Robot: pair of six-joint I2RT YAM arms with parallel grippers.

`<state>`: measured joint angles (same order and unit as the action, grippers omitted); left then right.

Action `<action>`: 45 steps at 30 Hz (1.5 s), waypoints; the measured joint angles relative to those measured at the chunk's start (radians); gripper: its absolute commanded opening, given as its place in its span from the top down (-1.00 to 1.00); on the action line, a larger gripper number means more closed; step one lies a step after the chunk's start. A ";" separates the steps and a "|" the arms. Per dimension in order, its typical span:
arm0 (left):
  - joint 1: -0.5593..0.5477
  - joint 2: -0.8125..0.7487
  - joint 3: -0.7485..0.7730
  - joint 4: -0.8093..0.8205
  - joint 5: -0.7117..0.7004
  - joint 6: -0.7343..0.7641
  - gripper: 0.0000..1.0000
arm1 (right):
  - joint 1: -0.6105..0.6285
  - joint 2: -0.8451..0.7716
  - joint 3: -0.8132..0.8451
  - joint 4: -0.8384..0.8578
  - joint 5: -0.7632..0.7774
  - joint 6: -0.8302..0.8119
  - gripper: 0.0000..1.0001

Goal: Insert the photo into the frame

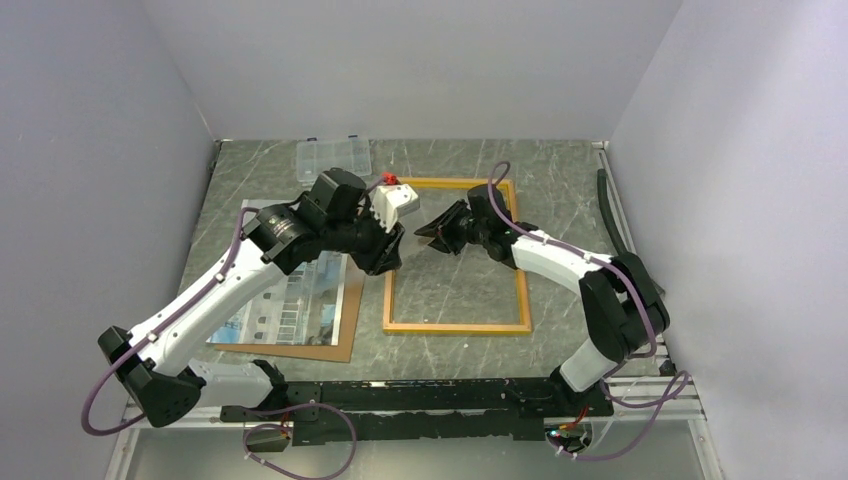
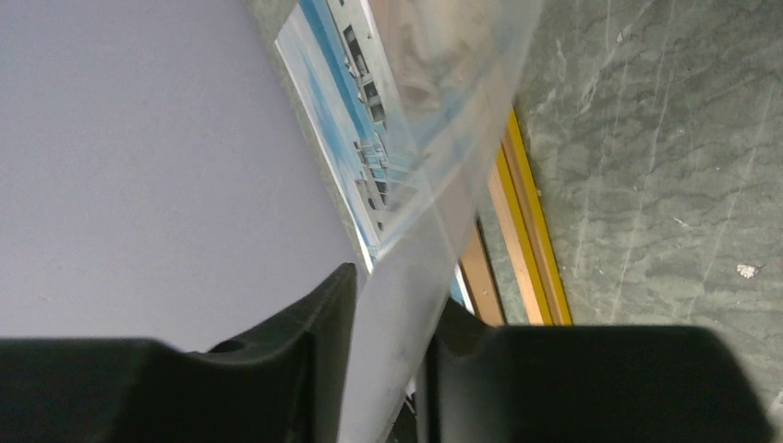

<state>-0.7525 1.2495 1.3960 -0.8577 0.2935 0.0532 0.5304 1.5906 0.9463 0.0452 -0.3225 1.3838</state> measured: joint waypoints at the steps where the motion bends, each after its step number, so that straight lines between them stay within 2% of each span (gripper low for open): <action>1: 0.000 0.008 0.008 -0.010 0.010 -0.008 -0.17 | 0.000 0.004 0.004 -0.001 -0.004 -0.005 0.69; 3: 0.000 0.029 0.025 -0.028 0.026 -0.017 -0.43 | -0.004 0.005 0.007 -0.006 -0.016 -0.021 0.87; 5: 0.000 0.040 0.028 -0.042 0.032 -0.019 -0.59 | -0.013 0.005 0.007 -0.007 -0.032 -0.042 0.98; 8: 0.004 0.043 0.028 -0.061 0.031 -0.031 -0.79 | -0.043 0.005 0.007 -0.014 -0.066 -0.102 1.00; 10: 0.009 0.042 0.028 -0.065 0.031 -0.034 -0.81 | -0.064 0.005 0.007 -0.017 -0.098 -0.143 1.00; 16: 0.079 0.042 0.037 -0.077 0.032 -0.072 -0.81 | -0.122 0.029 0.071 -0.084 -0.196 -0.369 1.00; 19: 0.189 0.045 0.060 -0.093 0.045 -0.077 -0.82 | -0.152 0.055 0.142 -0.175 -0.244 -0.507 0.95; 22: 0.309 0.053 0.070 -0.088 0.060 -0.074 -0.80 | -0.181 0.064 0.198 -0.257 -0.272 -0.637 1.00; 26: 0.446 0.060 0.006 -0.052 0.089 -0.040 -0.78 | -0.221 0.062 0.227 -0.346 -0.288 -0.759 1.00; 29: 0.506 0.092 -0.051 -0.035 0.113 -0.007 -0.78 | -0.259 0.062 0.242 -0.430 -0.301 -0.838 1.00; 35: 0.529 0.208 -0.103 -0.014 0.144 0.076 -0.78 | -0.318 0.078 0.332 -0.605 -0.317 -0.998 1.00; 36: 0.529 0.228 -0.103 -0.008 0.158 0.086 -0.76 | -0.323 0.078 0.341 -0.619 -0.315 -1.014 0.94; 41: 0.527 0.281 -0.132 0.069 0.218 0.109 -0.52 | -0.331 0.093 0.348 -0.630 -0.315 -1.035 0.87; 45: 0.504 0.327 -0.200 0.150 0.224 0.151 -0.36 | -0.331 0.115 0.302 -0.586 -0.315 -1.017 0.71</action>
<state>-0.2481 1.5768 1.1965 -0.7074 0.5179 0.2039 0.1997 1.7058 1.2480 -0.5411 -0.6380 0.3664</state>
